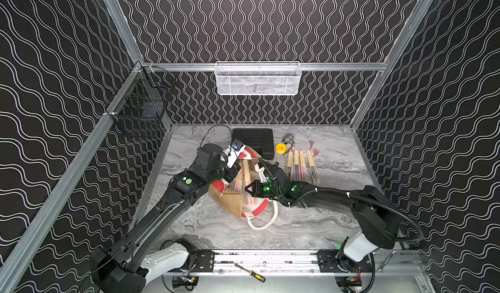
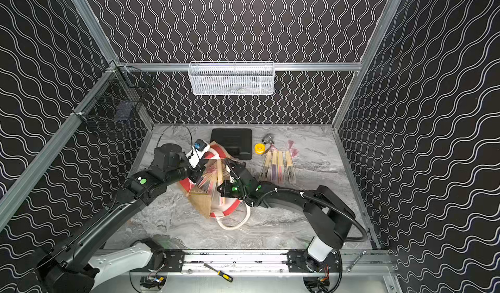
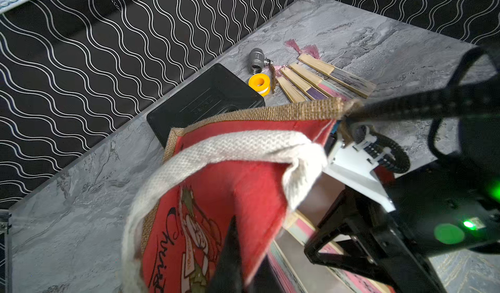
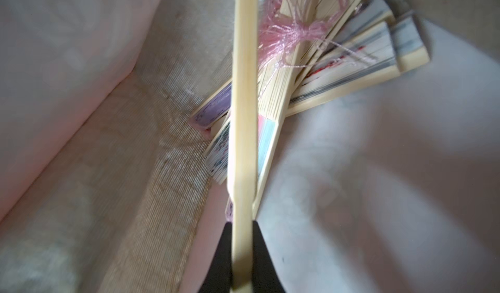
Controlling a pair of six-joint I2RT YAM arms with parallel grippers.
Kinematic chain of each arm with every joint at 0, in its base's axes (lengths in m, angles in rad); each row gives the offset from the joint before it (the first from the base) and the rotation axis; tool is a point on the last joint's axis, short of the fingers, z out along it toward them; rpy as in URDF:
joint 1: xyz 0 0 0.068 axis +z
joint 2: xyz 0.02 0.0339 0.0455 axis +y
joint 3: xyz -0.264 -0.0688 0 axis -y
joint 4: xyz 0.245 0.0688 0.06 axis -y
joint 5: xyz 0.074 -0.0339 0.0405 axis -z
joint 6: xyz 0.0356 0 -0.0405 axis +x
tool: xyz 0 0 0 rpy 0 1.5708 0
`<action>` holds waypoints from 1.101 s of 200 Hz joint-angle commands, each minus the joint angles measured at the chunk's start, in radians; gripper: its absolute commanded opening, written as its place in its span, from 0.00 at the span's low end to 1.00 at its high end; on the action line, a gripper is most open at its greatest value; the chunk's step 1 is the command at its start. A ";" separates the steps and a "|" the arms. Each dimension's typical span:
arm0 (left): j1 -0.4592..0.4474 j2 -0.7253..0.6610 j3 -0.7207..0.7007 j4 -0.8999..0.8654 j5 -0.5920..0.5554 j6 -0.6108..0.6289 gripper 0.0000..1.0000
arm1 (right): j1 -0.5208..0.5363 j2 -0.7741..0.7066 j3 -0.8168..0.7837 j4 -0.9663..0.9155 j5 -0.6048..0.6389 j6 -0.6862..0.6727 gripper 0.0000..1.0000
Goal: Take out the folding fans from the tote bags
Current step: Pick up the folding fan from the canvas bag.
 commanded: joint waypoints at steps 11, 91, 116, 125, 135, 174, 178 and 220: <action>-0.001 0.001 -0.001 0.022 -0.003 -0.002 0.00 | 0.008 -0.078 0.012 -0.182 -0.028 -0.162 0.07; -0.001 -0.003 0.002 0.023 0.001 -0.004 0.00 | 0.046 -0.285 -0.037 -0.477 -0.017 -0.320 0.07; 0.000 -0.003 -0.001 0.025 -0.002 -0.004 0.00 | 0.046 -0.292 0.005 -0.527 -0.038 -0.337 0.07; -0.001 0.002 -0.001 0.026 -0.002 -0.002 0.00 | 0.047 -0.311 0.001 -0.528 -0.054 -0.344 0.07; 0.000 0.007 0.001 0.021 -0.003 -0.004 0.00 | 0.047 -0.340 -0.012 -0.537 -0.069 -0.360 0.07; 0.000 0.005 0.002 0.022 -0.002 -0.005 0.00 | 0.048 -0.451 -0.012 -0.660 -0.043 -0.409 0.05; -0.001 0.003 0.002 0.022 -0.001 -0.005 0.00 | 0.048 -0.467 -0.010 -0.674 -0.043 -0.412 0.05; -0.001 0.006 0.005 0.020 0.003 -0.013 0.00 | 0.051 -0.645 0.023 -0.802 -0.116 -0.404 0.04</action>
